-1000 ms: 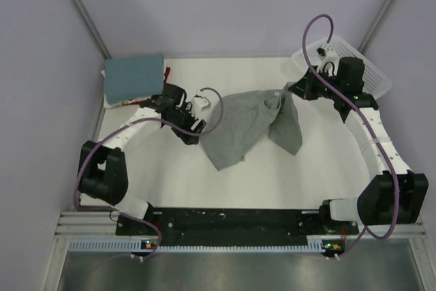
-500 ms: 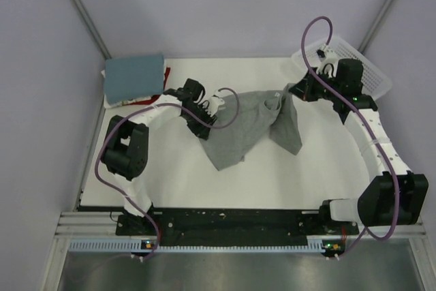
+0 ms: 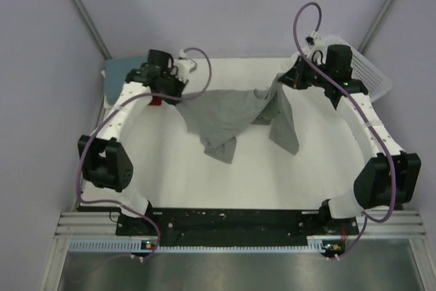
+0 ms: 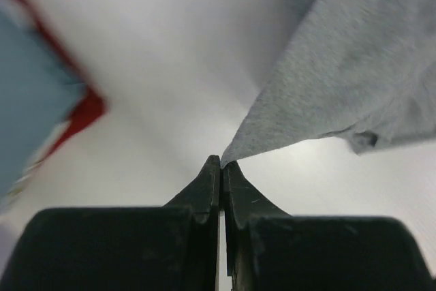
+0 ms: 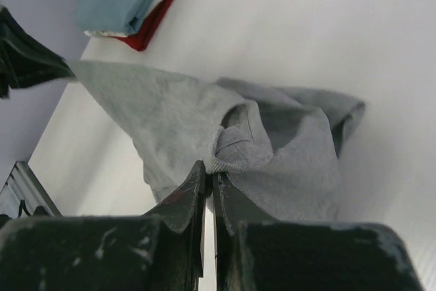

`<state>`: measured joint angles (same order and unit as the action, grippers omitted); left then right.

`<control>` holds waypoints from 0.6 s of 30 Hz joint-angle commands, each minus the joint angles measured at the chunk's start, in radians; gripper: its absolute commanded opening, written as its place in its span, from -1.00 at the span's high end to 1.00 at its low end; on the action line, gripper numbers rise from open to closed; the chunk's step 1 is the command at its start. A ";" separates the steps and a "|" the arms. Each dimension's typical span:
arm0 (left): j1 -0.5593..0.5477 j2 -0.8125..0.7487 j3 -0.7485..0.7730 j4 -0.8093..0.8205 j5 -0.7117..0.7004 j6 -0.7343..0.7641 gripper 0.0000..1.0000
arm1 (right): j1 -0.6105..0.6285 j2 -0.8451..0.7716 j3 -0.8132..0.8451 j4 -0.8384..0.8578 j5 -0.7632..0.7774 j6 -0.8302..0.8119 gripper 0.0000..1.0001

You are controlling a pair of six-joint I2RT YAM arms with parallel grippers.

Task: Fold and stack the t-shirts
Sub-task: Flatten out the tshirt

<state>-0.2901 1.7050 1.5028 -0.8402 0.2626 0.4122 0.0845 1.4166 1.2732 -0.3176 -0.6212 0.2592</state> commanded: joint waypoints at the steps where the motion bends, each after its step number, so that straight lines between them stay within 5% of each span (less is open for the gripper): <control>1: 0.198 -0.214 0.215 0.016 -0.186 -0.102 1.00 | 0.135 0.128 0.297 0.078 -0.028 0.008 1.00; 7: 0.264 -0.439 0.270 0.197 -0.443 -0.023 1.00 | 0.222 0.379 0.775 0.100 -0.078 0.107 1.00; 12: 0.284 -0.446 0.534 0.161 -0.536 -0.015 1.00 | 0.248 0.487 0.985 0.251 -0.161 0.264 1.00; 15: 0.282 -0.417 0.716 0.103 -0.456 -0.036 1.00 | 0.247 0.481 0.954 0.345 -0.184 0.273 1.00; 18: 0.284 -0.401 0.775 0.027 -0.225 -0.105 1.00 | 0.229 0.455 0.885 0.281 -0.143 0.203 1.00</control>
<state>-0.0109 1.2736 2.2120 -0.7326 -0.1631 0.3759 0.3267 1.8961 2.1990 -0.0750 -0.7643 0.4759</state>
